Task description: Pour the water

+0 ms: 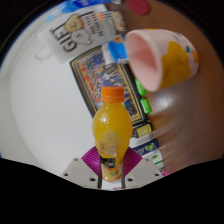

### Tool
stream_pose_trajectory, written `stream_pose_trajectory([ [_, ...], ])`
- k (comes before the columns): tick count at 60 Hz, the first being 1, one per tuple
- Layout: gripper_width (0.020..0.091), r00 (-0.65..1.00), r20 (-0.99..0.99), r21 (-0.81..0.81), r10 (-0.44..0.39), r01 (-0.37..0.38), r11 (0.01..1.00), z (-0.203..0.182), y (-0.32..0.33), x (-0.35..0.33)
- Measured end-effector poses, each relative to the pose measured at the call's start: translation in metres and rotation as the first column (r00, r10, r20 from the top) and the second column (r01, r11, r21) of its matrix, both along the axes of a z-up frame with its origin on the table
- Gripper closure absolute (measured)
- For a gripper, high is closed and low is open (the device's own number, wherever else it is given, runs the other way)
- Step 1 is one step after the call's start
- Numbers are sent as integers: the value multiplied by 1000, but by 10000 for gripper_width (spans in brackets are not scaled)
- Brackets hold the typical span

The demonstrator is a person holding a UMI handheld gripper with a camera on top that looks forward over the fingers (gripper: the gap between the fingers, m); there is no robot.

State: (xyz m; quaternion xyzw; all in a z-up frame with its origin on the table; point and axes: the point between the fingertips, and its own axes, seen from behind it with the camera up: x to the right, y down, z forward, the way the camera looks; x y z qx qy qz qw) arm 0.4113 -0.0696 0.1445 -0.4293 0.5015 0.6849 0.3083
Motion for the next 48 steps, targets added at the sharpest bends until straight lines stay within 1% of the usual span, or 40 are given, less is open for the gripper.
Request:
stream_pose_trajectory([
  [5, 851, 991, -130, -26, -30, 27, 999, -19, 1, 22],
  [10, 848, 986, -166, -49, -22, 14, 999, -29, 1, 30],
  [17, 850, 983, -185, -55, 18, -29, 998, -27, -4, 28],
  [22, 849, 989, -137, -53, 62, -69, 996, -20, -8, 22],
  [28, 849, 988, 65, -46, 139, -136, 990, -11, -15, 11],
  [31, 849, 961, 222, -40, 167, -162, 986, -7, -21, 11],
  [34, 849, 899, 402, -35, 173, -174, 984, -4, -22, 13],
  [37, 847, 804, 575, -18, 150, -171, 985, 2, -21, 27],
  [39, 848, 729, 674, 11, 118, -170, 985, 3, -23, 43],
  [41, 850, 642, 761, 19, 90, -161, 987, 14, -21, 52],
  [44, 851, 505, 862, 47, 43, -165, 985, 24, -21, 72],
  [47, 850, 349, 937, 81, -20, -159, 984, 26, -19, 103],
  [48, 849, 287, 957, 76, -30, -150, 986, 30, -19, 110],
])
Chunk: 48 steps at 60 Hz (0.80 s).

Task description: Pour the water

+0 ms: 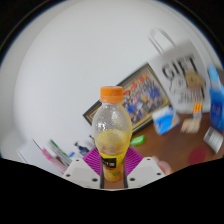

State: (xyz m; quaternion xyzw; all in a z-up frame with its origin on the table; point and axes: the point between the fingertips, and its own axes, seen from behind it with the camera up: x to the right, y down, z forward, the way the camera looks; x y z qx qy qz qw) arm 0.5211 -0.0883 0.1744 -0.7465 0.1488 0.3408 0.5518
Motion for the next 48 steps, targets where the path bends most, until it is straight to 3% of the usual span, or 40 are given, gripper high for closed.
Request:
stream_pose_trajectory([
  [7, 844, 906, 410, 89, -107, 77, 993, -18, 6, 76],
  [14, 846, 762, 629, 72, -155, 142, 987, -60, 16, 139],
  [26, 845, 725, 672, -5, -147, 203, 979, -160, 19, 195],
  [32, 834, 728, 672, -35, -138, 217, 975, -194, 17, 204],
  [37, 842, 735, 650, 19, -190, 234, 972, -191, 15, 205],
  [43, 738, 736, 646, 26, -203, 245, 969, -191, 15, 207],
  [47, 644, 743, 639, -8, -200, 266, 964, -194, 15, 208],
  [48, 591, 744, 639, -26, -194, 273, 962, -197, 14, 208],
])
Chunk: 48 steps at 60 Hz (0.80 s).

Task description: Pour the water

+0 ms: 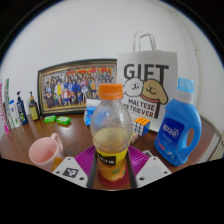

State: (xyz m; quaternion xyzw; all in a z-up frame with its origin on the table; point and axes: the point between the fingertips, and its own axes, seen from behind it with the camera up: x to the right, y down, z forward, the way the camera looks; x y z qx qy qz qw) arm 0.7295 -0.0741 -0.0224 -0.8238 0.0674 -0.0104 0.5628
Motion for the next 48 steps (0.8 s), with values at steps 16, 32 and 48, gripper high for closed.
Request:
stream_pose_trajectory([
  [16, 255, 998, 9, -153, -69, 69, 986, 13, -54, -11],
  [32, 247, 992, 16, -246, -126, 126, 961, 86, -185, -72],
  [48, 248, 993, 30, -301, -116, 120, 946, 132, -311, -155],
])
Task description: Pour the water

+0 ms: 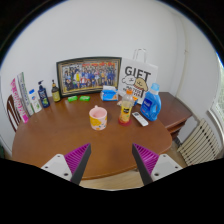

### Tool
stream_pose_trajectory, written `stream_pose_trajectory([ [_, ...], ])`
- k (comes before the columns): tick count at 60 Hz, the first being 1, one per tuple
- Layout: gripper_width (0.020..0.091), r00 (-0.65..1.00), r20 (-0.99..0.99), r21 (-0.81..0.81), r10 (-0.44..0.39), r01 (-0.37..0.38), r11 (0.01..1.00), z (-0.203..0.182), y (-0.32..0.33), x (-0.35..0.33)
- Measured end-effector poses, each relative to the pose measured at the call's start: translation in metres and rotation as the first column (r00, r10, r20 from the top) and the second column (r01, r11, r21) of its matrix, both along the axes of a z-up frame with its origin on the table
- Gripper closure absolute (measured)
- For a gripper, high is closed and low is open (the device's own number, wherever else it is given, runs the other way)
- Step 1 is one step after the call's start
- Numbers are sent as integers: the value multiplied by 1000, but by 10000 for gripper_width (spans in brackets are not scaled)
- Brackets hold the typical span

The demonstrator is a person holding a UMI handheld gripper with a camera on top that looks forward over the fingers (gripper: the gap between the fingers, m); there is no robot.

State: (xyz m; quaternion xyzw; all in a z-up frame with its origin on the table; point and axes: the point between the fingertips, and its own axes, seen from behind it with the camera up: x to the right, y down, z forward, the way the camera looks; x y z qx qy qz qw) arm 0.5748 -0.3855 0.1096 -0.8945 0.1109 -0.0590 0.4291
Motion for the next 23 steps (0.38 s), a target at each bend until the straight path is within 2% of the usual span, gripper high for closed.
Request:
stream_pose_trajectory([
  [12, 249, 1000, 17, -10, 12, -12, 1000, 5, -40, -32],
  [23, 250, 998, 68, 12, 8, -9, 1000, 16, -45, -27],
])
